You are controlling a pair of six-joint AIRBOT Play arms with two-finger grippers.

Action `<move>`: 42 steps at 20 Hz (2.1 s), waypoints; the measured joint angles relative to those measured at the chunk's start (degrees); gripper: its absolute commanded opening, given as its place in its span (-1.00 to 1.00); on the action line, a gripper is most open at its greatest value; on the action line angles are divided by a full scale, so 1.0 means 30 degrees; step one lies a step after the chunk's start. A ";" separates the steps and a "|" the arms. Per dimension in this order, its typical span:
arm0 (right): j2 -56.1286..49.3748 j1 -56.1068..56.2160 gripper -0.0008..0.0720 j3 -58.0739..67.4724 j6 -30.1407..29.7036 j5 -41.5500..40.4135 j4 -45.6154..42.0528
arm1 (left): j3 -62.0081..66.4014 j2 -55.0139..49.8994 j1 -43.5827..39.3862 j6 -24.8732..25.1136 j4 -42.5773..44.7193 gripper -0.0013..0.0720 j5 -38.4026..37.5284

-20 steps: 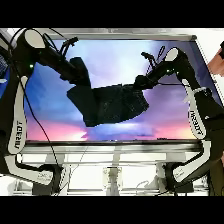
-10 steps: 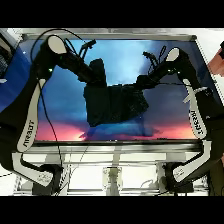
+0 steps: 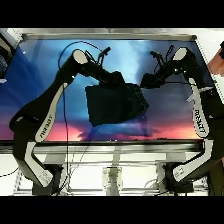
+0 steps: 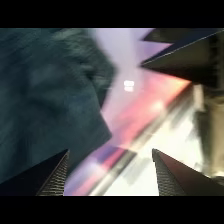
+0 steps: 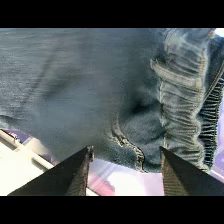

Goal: Fold the clothes and pants, and hang the long-sleeved shirts on hangers.

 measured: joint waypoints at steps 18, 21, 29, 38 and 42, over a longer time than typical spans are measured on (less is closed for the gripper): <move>-0.3096 0.1158 0.94 -0.0080 -0.2397 -0.2710 -0.1370 | -0.1370 0.3213 0.3300 -0.1494 1.3697 0.64 -0.5421; -0.4102 0.1821 0.94 -0.0080 -0.2696 -0.3082 -0.1472 | -0.3169 0.4473 0.4146 -0.1603 1.5161 0.64 -0.5880; -0.4969 0.3534 -0.89 -0.0102 -0.3541 -0.3446 -0.1435 | -0.7424 0.6207 0.4816 -0.1698 1.6101 0.64 -0.5654; -0.3184 0.0029 -0.89 -0.0102 -0.1596 -0.0146 -0.5107 | -0.8051 0.6987 0.4976 -0.1705 1.7507 0.64 -0.5515; -0.1494 -0.3257 -0.89 -0.0102 -0.0226 0.1144 -0.7497 | -0.8102 0.7089 0.5049 -0.1705 1.7741 0.64 -0.5537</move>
